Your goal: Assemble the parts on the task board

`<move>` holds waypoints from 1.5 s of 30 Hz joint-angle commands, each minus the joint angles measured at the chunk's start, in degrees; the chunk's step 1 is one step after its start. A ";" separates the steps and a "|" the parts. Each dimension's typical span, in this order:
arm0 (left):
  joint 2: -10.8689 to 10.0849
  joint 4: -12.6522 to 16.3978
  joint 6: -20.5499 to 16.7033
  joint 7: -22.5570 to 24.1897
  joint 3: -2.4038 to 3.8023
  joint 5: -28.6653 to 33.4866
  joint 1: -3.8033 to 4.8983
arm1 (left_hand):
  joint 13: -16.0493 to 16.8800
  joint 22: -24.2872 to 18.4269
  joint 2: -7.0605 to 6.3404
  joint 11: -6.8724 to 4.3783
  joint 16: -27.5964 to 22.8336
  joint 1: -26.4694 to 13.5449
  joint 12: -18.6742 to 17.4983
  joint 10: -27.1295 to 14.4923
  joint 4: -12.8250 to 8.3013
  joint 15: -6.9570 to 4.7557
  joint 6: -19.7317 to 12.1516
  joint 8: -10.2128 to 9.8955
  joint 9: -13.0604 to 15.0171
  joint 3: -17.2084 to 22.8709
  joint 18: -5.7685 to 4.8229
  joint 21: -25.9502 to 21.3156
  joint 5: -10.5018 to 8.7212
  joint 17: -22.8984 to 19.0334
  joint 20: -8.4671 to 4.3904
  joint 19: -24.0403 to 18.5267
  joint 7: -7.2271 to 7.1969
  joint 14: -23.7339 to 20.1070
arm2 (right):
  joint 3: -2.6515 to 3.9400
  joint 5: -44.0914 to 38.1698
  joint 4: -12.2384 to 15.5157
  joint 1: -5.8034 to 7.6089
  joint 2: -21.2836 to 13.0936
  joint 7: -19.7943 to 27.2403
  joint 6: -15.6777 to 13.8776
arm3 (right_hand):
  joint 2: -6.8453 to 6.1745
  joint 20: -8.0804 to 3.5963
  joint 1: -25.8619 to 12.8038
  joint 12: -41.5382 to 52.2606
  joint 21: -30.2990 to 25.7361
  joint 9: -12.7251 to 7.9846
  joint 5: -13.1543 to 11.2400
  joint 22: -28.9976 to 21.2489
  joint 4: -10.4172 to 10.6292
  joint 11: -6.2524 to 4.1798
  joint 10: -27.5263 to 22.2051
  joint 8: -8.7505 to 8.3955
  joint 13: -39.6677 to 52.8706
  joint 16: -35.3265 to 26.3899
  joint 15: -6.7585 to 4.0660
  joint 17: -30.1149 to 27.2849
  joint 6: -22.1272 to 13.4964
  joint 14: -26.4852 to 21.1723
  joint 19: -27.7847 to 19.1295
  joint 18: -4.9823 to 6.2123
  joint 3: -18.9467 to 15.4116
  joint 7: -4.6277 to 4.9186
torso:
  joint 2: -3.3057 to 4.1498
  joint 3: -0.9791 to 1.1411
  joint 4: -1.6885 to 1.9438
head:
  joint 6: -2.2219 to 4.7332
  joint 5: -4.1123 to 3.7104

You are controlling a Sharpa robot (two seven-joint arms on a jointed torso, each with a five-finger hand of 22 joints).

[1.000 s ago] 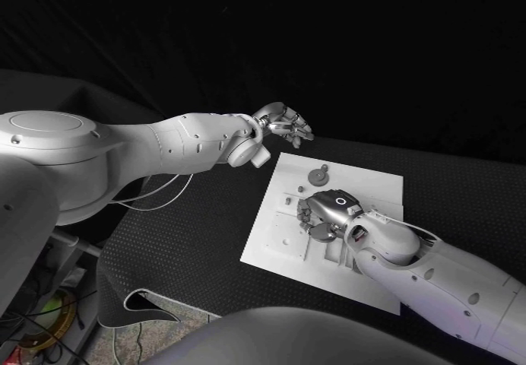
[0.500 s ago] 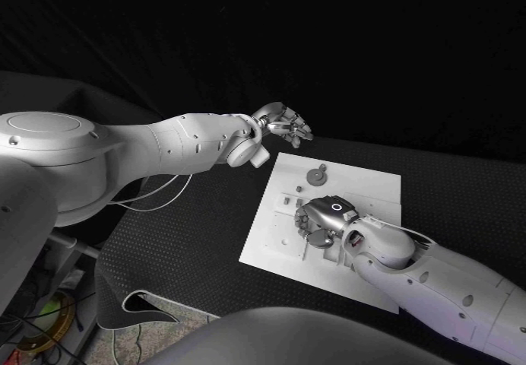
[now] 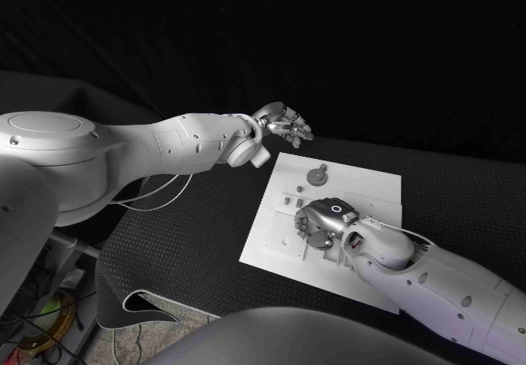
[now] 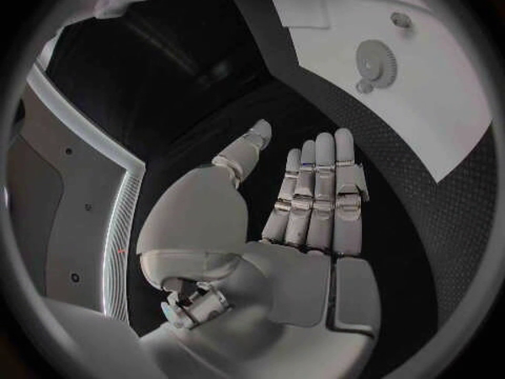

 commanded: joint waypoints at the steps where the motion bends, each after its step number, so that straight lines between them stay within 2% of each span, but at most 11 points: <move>1: 0.05 0.15 0.44 0.37 0.06 -0.15 0.11 | -0.09 -0.08 -0.08 0.06 -0.29 0.69 0.19 -0.23 -0.04 0.06 -0.44 0.22 -0.06 -0.39 1.03 -0.35 -0.21 0.08 -0.04 0.37 -0.08 0.52 | -0.06 -0.20 -0.29 -0.09 -0.03 0.34 0.70 | 0.50 -0.42 -0.14 0.07 0.20 0.01 0.18 0.87 -0.23 -0.82 7.43 0.17 0.12 -0.36 -0.49 0.07 0.11 -0.01 0.08 3.62 0.06 0.35 | -0.01 -0.01 -0.06 | 0.01 0.08; 18: 0.01 0.13 0.54 0.35 0.06 -0.16 0.11 | -0.14 -0.11 -0.05 0.07 -0.36 0.69 0.19 -0.23 -0.03 0.07 -0.45 0.23 -0.07 -0.41 1.01 -0.38 -0.21 0.16 -0.03 0.38 -0.07 0.54 | -0.02 -1.24 -0.30 -0.09 -0.24 0.62 -0.82 | 0.49 -0.47 -0.15 0.03 0.21 0.06 0.18 0.87 -0.43 -0.84 7.45 0.18 0.21 -0.38 -0.50 0.12 0.15 0.00 0.10 3.62 0.11 0.33 | -0.01 -0.06 -0.04 | 0.01 0.83; 33: -0.13 0.22 0.57 0.28 0.06 -0.18 0.19 | -0.19 -0.16 -0.04 0.08 -0.47 0.70 0.18 -0.24 -0.04 0.07 -0.47 0.24 -0.08 -0.43 1.01 -0.43 -0.21 0.25 -0.03 0.38 -0.06 0.55 | -0.01 -1.16 -0.42 -0.08 -0.20 0.80 0.56 | 0.49 -0.49 -0.17 0.00 0.22 0.09 0.18 0.86 -0.53 -0.84 7.45 0.18 0.26 -0.39 -0.51 0.14 0.16 0.01 0.12 3.62 0.14 0.34 | 0.00 -0.09 -0.10 | 0.01 0.99; 45: -0.14 0.20 0.61 0.26 0.06 -0.22 0.26 | -0.24 -0.20 -0.03 0.08 -0.55 0.73 0.18 -0.24 -0.04 0.08 -0.48 0.25 -0.09 -0.45 1.00 -0.46 -0.21 0.32 -0.03 0.39 -0.06 0.56 | -0.01 -1.26 -0.56 -0.08 -0.16 0.68 0.32 | 0.52 -0.50 -0.21 -0.03 0.21 0.11 0.18 0.86 -0.59 -0.83 7.44 0.16 0.30 -0.41 -0.50 0.16 0.15 0.01 0.11 3.62 0.17 0.34 | -0.02 -0.04 -0.05 | 0.01 0.97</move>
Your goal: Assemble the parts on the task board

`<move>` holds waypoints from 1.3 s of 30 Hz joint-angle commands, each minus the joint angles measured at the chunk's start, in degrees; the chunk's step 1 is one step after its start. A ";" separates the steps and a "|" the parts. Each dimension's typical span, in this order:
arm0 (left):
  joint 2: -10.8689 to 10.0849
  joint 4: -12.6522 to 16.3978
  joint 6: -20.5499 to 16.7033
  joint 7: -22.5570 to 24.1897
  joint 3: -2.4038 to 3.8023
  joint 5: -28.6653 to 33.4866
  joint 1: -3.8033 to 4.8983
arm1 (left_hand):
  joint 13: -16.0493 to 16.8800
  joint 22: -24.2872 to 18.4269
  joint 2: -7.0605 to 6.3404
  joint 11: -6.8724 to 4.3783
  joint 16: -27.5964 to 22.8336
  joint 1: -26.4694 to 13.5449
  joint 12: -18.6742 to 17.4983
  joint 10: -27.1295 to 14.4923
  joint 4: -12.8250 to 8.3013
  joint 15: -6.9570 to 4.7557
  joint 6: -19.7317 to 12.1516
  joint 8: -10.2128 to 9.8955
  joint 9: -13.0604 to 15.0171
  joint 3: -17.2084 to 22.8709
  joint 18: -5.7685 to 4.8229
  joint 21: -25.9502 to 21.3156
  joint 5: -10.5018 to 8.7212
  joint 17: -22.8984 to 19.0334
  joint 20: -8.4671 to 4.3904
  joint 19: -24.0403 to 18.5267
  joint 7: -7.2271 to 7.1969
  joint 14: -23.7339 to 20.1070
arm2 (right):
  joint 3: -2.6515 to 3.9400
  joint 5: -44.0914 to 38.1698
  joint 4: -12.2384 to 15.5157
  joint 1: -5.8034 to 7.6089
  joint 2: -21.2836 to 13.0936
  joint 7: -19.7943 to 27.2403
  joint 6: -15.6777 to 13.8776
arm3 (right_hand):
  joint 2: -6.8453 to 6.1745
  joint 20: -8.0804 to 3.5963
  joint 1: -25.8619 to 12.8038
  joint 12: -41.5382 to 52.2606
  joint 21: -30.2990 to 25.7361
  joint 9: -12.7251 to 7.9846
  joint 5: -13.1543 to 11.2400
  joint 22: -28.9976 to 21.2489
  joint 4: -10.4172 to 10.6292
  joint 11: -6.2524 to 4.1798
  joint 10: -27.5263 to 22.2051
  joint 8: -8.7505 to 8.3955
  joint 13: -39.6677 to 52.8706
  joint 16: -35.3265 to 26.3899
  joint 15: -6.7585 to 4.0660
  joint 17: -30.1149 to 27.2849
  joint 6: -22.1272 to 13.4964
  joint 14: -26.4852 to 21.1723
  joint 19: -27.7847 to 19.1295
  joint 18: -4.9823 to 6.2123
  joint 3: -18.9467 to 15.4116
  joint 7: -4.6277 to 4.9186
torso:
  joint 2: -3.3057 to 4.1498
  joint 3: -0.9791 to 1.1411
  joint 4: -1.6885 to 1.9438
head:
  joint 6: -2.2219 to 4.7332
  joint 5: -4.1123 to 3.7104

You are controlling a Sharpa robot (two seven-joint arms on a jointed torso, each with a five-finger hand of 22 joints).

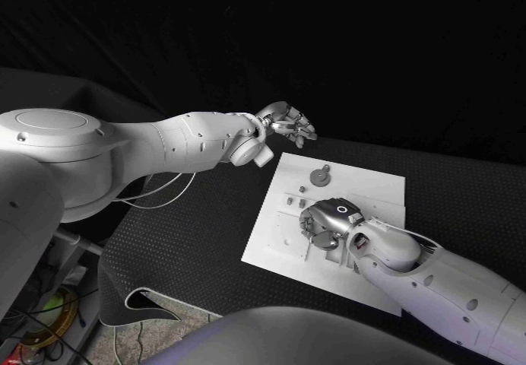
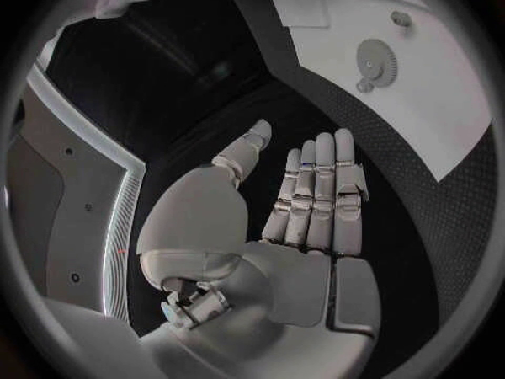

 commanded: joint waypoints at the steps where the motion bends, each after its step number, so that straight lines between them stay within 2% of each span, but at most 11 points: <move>1: 0.03 0.13 0.58 0.32 0.06 -0.15 0.13 | -0.09 -0.06 -0.03 0.08 -0.34 0.73 0.18 -0.24 -0.04 -0.12 -0.48 0.25 -0.09 -0.45 1.00 -0.23 -0.21 0.12 -0.03 0.39 -0.06 0.36 | -0.03 -0.77 0.05 -0.08 0.01 0.34 0.84 | 0.58 -0.39 -0.16 0.06 0.21 0.09 0.13 0.86 -0.29 -0.84 7.44 0.30 0.10 -0.20 -0.50 0.07 0.15 0.01 0.07 3.62 0.17 0.34 | -0.02 0.03 0.04 | 0.01 0.00; 22: -0.01 0.00 0.85 0.24 0.05 -0.18 0.13 | -0.18 -0.14 0.02 0.09 -0.50 0.75 0.18 -0.25 -0.02 -0.11 -0.50 0.26 -0.12 -0.48 0.98 -0.29 -0.21 0.27 -0.02 0.41 -0.05 0.38 | 0.02 -1.21 0.31 -0.08 -0.43 0.21 -0.29 | 0.58 -0.39 -0.16 0.06 0.21 0.09 0.13 0.86 -0.29 -0.84 7.44 0.30 0.10 -0.20 -0.50 0.07 0.15 0.01 0.07 3.62 0.17 0.34 | 0.00 0.10 0.03 | 0.01 0.11; 39: -0.05 0.06 0.88 0.20 0.05 -0.21 0.13 | -0.21 -0.16 0.03 0.10 -0.55 0.76 0.17 -0.26 -0.03 -0.11 -0.52 0.26 -0.12 -0.49 0.98 -0.31 -0.21 0.30 -0.02 0.40 -0.05 0.38 | 0.33 -1.35 0.73 -0.07 -0.66 0.17 -0.90 | 0.59 -0.41 -0.11 0.06 0.22 0.11 0.13 0.86 -0.36 -0.85 7.45 0.31 0.13 -0.21 -0.51 0.09 0.17 0.03 0.09 3.62 0.21 0.33 | 0.02 0.05 0.04 | 0.01 0.20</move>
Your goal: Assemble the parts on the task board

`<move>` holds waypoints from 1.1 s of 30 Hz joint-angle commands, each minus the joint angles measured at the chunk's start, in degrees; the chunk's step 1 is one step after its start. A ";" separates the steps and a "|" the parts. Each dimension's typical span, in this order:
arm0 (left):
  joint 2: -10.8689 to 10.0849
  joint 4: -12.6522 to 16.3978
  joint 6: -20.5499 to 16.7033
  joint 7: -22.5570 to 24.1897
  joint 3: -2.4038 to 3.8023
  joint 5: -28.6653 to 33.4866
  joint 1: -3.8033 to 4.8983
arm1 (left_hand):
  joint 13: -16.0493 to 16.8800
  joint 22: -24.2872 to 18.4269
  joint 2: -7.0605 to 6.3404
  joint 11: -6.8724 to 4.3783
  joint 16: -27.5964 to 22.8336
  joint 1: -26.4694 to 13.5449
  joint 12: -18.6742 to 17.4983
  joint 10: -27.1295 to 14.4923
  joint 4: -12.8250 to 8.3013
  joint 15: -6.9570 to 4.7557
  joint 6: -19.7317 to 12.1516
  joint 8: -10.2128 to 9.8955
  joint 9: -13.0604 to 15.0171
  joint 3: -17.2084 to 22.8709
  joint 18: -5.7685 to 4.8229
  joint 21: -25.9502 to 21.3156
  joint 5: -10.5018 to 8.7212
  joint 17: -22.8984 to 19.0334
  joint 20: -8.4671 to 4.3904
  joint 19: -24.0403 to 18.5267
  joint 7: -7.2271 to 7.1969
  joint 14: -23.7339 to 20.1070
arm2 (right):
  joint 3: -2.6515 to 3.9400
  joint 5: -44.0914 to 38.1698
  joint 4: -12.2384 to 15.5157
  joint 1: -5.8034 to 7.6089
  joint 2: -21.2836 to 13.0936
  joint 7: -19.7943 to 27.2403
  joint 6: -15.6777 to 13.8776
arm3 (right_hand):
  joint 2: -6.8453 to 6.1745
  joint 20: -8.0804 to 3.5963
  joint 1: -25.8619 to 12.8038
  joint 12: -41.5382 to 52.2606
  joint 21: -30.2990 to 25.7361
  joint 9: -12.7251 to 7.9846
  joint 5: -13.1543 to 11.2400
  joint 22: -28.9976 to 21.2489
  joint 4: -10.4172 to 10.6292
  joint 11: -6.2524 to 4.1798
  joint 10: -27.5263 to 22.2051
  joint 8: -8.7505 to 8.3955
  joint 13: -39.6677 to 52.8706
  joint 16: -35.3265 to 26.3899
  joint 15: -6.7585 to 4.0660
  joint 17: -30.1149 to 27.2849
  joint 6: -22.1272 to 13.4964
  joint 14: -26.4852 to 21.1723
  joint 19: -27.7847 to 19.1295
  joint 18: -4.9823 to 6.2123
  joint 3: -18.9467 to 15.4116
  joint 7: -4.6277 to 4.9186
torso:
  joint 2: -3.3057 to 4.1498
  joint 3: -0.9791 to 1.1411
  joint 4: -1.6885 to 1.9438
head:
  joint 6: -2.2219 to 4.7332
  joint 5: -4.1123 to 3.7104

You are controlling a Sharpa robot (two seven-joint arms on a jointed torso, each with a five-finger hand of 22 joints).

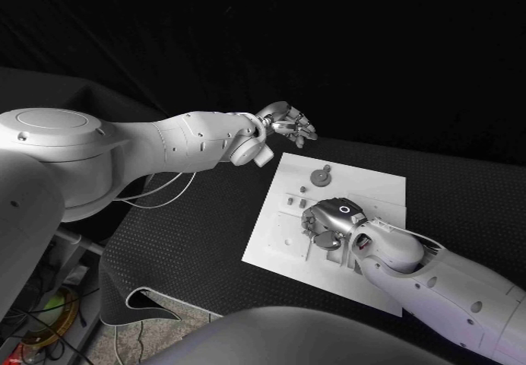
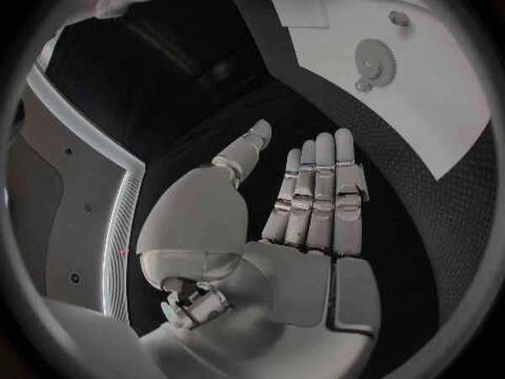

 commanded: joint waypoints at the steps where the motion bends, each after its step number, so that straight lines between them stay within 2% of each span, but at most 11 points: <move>1: 0.04 0.11 0.73 0.30 0.05 -0.12 0.10 | -0.10 -0.06 0.03 0.10 -0.33 0.76 0.17 -0.26 0.13 -0.11 -0.52 0.26 -0.08 -0.33 0.98 -0.31 -0.21 0.07 -0.02 0.40 -0.05 0.38 | 0.04 -0.67 0.13 -0.03 0.08 0.21 -0.27 | 0.53 -0.47 -0.18 0.24 0.22 0.10 0.14 0.86 -0.11 -0.85 7.45 0.15 0.00 -0.21 -0.51 0.05 0.17 0.03 0.07 3.63 0.14 0.32 | 0.02 -0.04 0.01 | 0.01 0.05; 15: -0.02 0.14 0.70 0.19 0.05 -0.12 0.14 | -0.12 -0.08 0.02 0.11 -0.37 0.75 0.17 -0.27 0.13 -0.10 -0.53 0.26 -0.09 -0.35 0.97 -0.32 -0.21 0.09 -0.01 0.39 -0.04 0.38 | 0.09 -0.52 -0.20 -0.03 0.31 0.27 0.15 | 0.52 -0.48 -0.18 0.23 0.23 0.11 0.14 0.86 -0.15 -0.85 7.47 0.15 0.03 -0.21 -0.52 0.06 0.18 0.04 0.08 3.63 0.16 0.32 | 0.03 -0.09 0.00 | 0.01 0.21; 24: 0.01 0.15 0.72 0.15 0.05 -0.12 0.20 | -0.15 -0.11 0.02 0.12 -0.43 0.73 0.16 -0.29 0.14 -0.09 -0.56 0.25 -0.10 -0.37 0.96 -0.35 -0.21 0.14 -0.01 0.39 -0.03 0.38 | 0.07 -0.15 -0.30 -0.02 0.36 0.41 2.25 | 0.54 -0.49 -0.22 0.20 0.23 0.13 0.14 0.85 -0.18 -0.85 7.46 0.14 0.07 -0.23 -0.52 0.08 0.18 0.04 0.09 3.63 0.19 0.33 | 0.00 -0.06 -0.04 | 0.01 0.27; 33: 0.14 0.05 0.75 0.21 0.05 -0.13 0.20 | -0.18 -0.14 0.05 0.13 -0.49 0.70 0.16 -0.30 0.15 -0.09 -0.58 0.25 -0.11 -0.38 0.96 -0.36 -0.21 0.18 0.00 0.39 -0.02 0.39 | 0.08 -0.08 -0.18 -0.02 0.46 0.45 2.21 | 0.56 -0.49 -0.28 0.16 0.21 0.14 0.14 0.85 -0.21 -0.83 7.43 0.12 0.09 -0.26 -0.50 0.09 0.15 0.01 0.06 3.63 0.22 0.35 | -0.01 -0.05 0.01 | 0.01 0.31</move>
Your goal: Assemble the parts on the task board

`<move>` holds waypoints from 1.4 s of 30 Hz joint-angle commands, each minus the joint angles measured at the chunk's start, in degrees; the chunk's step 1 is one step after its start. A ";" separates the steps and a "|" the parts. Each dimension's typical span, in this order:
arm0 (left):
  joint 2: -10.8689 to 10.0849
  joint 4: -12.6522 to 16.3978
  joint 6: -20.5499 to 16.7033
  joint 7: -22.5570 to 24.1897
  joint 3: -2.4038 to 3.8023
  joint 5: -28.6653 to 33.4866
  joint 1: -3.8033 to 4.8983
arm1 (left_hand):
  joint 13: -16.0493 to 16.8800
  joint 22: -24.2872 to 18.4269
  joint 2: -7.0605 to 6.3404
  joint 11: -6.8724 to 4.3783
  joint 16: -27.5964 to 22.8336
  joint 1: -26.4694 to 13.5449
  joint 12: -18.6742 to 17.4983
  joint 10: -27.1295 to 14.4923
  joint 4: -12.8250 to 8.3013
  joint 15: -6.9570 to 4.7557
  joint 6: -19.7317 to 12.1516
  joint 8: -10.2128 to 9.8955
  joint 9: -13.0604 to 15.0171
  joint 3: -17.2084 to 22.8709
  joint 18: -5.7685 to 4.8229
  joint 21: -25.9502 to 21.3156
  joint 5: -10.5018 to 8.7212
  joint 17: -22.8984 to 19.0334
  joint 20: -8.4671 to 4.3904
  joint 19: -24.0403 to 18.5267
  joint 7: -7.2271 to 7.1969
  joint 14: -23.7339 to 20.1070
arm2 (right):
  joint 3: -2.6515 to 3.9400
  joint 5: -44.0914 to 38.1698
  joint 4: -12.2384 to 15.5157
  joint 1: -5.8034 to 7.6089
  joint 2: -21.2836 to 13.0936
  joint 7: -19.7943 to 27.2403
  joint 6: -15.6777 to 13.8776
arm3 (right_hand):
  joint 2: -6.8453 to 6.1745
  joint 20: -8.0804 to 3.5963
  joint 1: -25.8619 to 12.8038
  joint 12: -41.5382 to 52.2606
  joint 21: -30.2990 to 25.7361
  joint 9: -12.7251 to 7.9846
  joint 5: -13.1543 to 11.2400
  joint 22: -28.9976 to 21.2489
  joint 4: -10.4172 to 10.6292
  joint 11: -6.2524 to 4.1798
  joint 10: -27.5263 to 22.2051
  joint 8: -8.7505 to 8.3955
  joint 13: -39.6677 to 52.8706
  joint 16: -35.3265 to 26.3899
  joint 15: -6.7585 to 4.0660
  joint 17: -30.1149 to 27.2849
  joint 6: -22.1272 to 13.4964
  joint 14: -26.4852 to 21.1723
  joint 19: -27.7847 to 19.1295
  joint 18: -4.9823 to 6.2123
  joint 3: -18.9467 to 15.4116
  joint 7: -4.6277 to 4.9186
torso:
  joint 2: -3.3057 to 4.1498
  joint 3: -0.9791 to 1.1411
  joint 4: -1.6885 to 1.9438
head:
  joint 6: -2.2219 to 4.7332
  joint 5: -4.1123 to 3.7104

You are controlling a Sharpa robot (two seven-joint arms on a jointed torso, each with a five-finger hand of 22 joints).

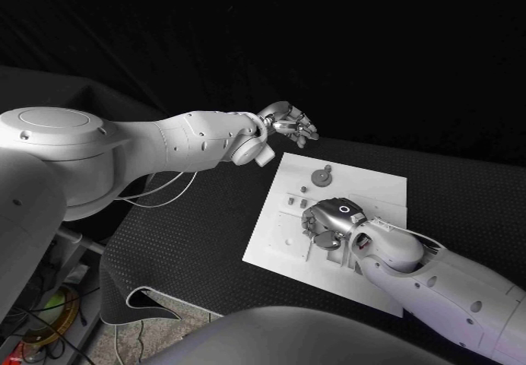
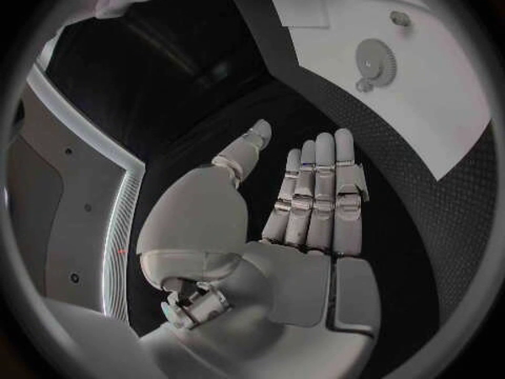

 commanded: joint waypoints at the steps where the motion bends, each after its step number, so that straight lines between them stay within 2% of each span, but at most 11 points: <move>1: 0.11 0.06 0.69 0.34 0.05 -0.09 0.11 | -0.08 -0.10 0.04 0.13 -0.28 0.70 0.16 -0.30 -0.01 -0.09 -0.44 0.25 -0.06 -0.23 0.96 -0.37 -0.21 0.08 0.00 0.39 0.13 0.38 | -0.03 -0.17 0.11 -0.06 0.06 0.38 1.40 | 0.54 -0.28 -0.24 0.17 0.21 0.10 0.35 0.84 -0.15 -0.83 7.42 0.13 0.02 -0.26 -0.50 0.06 0.14 0.01 0.00 3.62 0.30 0.35 | -0.03 0.01 0.03 | 0.01 0.05; 10: 0.14 0.07 0.68 0.33 0.05 -0.09 0.11 | -0.12 -0.13 0.05 0.13 -0.34 0.71 0.16 -0.31 -0.01 -0.08 -0.45 0.25 -0.07 -0.24 0.96 -0.38 -0.21 0.13 0.00 0.39 0.13 0.40 | -0.03 -0.33 -0.22 -0.06 0.18 0.08 1.31 | 0.57 -0.28 -0.28 0.13 0.20 0.12 0.35 0.84 -0.19 -0.82 7.41 0.11 0.06 -0.29 -0.49 0.08 0.13 -0.01 -0.02 3.62 0.33 0.35 | -0.01 0.01 -0.07 | 0.01 -0.06; 15: 0.09 0.12 0.62 0.31 0.05 -0.09 0.12 | -0.13 -0.15 0.06 0.13 -0.37 0.71 0.16 -0.30 -0.02 -0.08 -0.46 0.26 -0.08 -0.24 0.96 -0.39 -0.21 0.16 0.00 0.39 0.13 0.40 | -0.03 -0.78 -0.37 -0.05 0.45 -0.25 1.47 | 0.60 -0.28 -0.30 0.11 0.19 0.13 0.35 0.84 -0.21 -0.82 7.41 0.10 0.08 -0.30 -0.49 0.09 0.12 -0.02 -0.03 3.62 0.36 0.36 | -0.01 -0.04 0.04 | 0.01 -0.22; 28: 0.14 0.16 0.63 0.25 0.04 -0.09 0.33 | -0.17 -0.18 0.05 0.13 -0.44 0.71 0.17 -0.30 -0.02 -0.08 -0.47 0.26 -0.08 -0.26 0.96 -0.40 -0.21 0.22 0.00 0.40 0.13 0.42 | -0.04 -1.18 -1.22 0.01 1.61 -0.40 1.36 | 0.63 -0.27 -0.39 0.03 0.16 0.15 0.35 0.83 -0.25 -0.79 7.36 0.05 0.13 -0.34 -0.47 0.11 0.07 -0.05 -0.07 3.63 0.39 0.38 | 0.01 -0.11 0.03 | 0.01 -0.18; 36: 0.18 0.14 0.65 0.20 0.04 -0.09 0.41 | -0.19 -0.21 0.05 0.13 -0.48 0.71 0.17 -0.30 -0.02 -0.08 -0.47 0.27 -0.09 -0.27 0.96 -0.41 -0.21 0.27 0.00 0.40 0.13 0.44 | -0.05 -1.13 -1.72 0.00 2.39 -0.21 1.46 | 0.65 -0.26 -0.50 -0.07 0.12 0.16 0.35 0.81 -0.29 -0.76 7.27 -0.02 0.18 -0.40 -0.43 0.13 -0.03 -0.10 -0.12 3.62 0.42 0.42 | 0.01 -0.03 0.05 | 0.01 -0.16; 40: 0.24 0.13 0.68 0.17 0.04 -0.09 0.43 | -0.20 -0.22 0.06 0.13 -0.50 0.71 0.18 -0.30 -0.01 -0.08 -0.47 0.28 -0.09 -0.27 0.96 -0.41 -0.21 0.29 0.00 0.41 0.13 0.44 | -0.05 -1.13 -1.80 0.00 2.67 -0.26 2.22 | 0.65 -0.25 -0.54 -0.12 0.10 0.16 0.35 0.80 -0.33 -0.74 7.22 -0.05 0.20 -0.44 -0.41 0.13 -0.08 -0.13 -0.14 3.63 0.44 0.44 | 0.00 0.01 0.01 | 0.01 -0.20; 42: 0.25 0.12 0.67 0.18 0.04 -0.09 0.43 | -0.20 -0.22 0.06 0.13 -0.51 0.71 0.18 -0.29 -0.01 -0.08 -0.47 0.28 -0.09 -0.27 0.96 -0.41 -0.21 0.29 0.00 0.41 0.13 0.45 | -0.05 -1.13 -1.81 0.00 2.73 -0.26 3.58 | 0.64 -0.24 -0.60 -0.19 0.06 0.17 0.35 0.79 -0.36 -0.70 7.14 -0.10 0.22 -0.49 -0.38 0.14 -0.14 -0.18 -0.19 3.63 0.45 0.47 | -0.02 0.02 0.02 | 0.01 -0.25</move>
